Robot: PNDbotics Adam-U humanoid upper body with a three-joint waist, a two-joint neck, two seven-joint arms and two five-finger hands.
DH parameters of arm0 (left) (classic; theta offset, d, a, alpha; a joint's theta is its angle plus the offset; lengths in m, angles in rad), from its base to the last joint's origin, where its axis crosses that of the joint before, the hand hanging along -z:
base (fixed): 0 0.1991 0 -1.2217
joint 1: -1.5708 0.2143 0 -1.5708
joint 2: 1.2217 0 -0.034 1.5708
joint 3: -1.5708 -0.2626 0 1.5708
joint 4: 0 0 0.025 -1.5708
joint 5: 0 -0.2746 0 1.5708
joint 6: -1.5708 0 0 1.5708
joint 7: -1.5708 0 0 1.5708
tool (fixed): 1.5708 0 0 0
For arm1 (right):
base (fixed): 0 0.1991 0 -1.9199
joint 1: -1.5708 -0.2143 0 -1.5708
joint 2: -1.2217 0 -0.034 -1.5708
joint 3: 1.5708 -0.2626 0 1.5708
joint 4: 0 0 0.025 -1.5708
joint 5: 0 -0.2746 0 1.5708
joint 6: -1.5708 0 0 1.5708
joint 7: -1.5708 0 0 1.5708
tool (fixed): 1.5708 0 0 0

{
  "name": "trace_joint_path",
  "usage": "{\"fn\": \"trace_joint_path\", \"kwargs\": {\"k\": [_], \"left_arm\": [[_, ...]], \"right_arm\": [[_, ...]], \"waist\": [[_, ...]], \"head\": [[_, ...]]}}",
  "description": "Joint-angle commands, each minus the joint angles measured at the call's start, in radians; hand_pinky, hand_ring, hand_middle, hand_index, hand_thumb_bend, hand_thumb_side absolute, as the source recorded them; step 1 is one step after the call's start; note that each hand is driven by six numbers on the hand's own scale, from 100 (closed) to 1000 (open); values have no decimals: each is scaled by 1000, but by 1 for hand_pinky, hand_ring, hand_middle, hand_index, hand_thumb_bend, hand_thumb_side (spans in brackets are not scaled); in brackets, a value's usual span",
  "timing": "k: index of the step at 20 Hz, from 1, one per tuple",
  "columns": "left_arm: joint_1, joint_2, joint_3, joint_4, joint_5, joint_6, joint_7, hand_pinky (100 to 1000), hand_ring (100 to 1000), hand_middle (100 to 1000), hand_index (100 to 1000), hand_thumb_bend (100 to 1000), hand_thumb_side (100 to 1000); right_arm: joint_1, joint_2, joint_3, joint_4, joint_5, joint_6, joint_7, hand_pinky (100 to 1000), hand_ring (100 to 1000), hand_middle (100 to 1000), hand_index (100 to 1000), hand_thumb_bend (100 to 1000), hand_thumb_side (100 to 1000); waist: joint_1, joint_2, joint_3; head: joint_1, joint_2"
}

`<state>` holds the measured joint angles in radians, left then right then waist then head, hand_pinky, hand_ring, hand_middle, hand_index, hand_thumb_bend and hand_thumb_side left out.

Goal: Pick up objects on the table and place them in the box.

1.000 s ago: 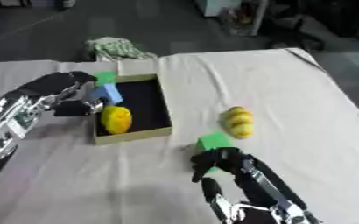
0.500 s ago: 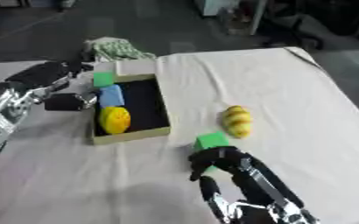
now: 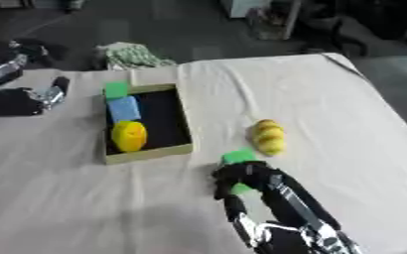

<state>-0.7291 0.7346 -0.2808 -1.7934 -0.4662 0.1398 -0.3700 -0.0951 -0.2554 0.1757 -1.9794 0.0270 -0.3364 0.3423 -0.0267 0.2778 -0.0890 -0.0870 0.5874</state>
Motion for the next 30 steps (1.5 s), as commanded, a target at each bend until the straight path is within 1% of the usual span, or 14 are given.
{"fn": "trace_joint_path", "kwargs": {"k": [1,3,6,10,15,18,22,23,25,28,30], "left_arm": [[62,69,62,-157,133,34,38,829,747,745,925,100,567],[132,70,90,-195,205,28,69,828,741,733,919,100,578],[223,46,116,-205,274,-31,108,830,735,722,914,100,593],[322,-31,140,-207,339,-108,145,823,713,691,903,100,606],[423,-123,157,-207,355,-156,162,819,691,660,892,100,648],[476,-177,160,-207,338,-163,164,819,684,650,887,100,682],[518,-232,156,-207,314,-145,160,819,678,641,878,100,721],[524,-243,154,-207,310,-142,158,819,676,639,877,100,725],[532,-259,151,-207,304,-138,154,819,674,636,875,100,735],[542,-280,147,-207,302,-135,145,820,671,631,873,100,750],[547,-291,145,-207,302,-134,139,820,669,629,872,100,755]], "right_arm": [[-17,-68,-21,-21,15,-28,-19,725,580,539,770,100,355],[-25,-111,-32,-21,26,-45,-32,727,583,543,774,100,335],[-25,-171,-51,-21,48,-60,-54,729,590,550,784,100,304],[-18,-245,-77,-21,87,-56,-89,732,604,566,800,100,271],[-9,-361,-91,-21,139,-47,-116,741,660,613,849,100,225],[-5,-437,-89,-21,164,-22,-110,752,721,670,884,100,210],[-15,-527,-86,7,205,29,-73,777,808,761,925,100,199],[-22,-547,-84,26,218,36,-64,783,825,780,932,100,198],[-43,-579,-82,78,245,46,-53,794,857,813,946,100,257],[-80,-600,-86,170,287,48,-62,804,878,838,953,100,300],[-103,-603,-88,225,306,42,-74,807,884,844,956,100,286]], "waist": [[-1,-15,7],[-5,-14,16],[-13,-14,28],[-23,-14,46],[-35,-14,65],[-41,-14,76],[-45,-16,88],[-45,-16,91],[-44,-17,96],[-42,-18,102],[-38,-19,106]], "head": [[-4,-8],[-5,-9],[-8,-4],[-13,12],[-35,41],[-54,58],[-79,75],[-84,78],[-85,87],[-84,94],[-83,96]]}}
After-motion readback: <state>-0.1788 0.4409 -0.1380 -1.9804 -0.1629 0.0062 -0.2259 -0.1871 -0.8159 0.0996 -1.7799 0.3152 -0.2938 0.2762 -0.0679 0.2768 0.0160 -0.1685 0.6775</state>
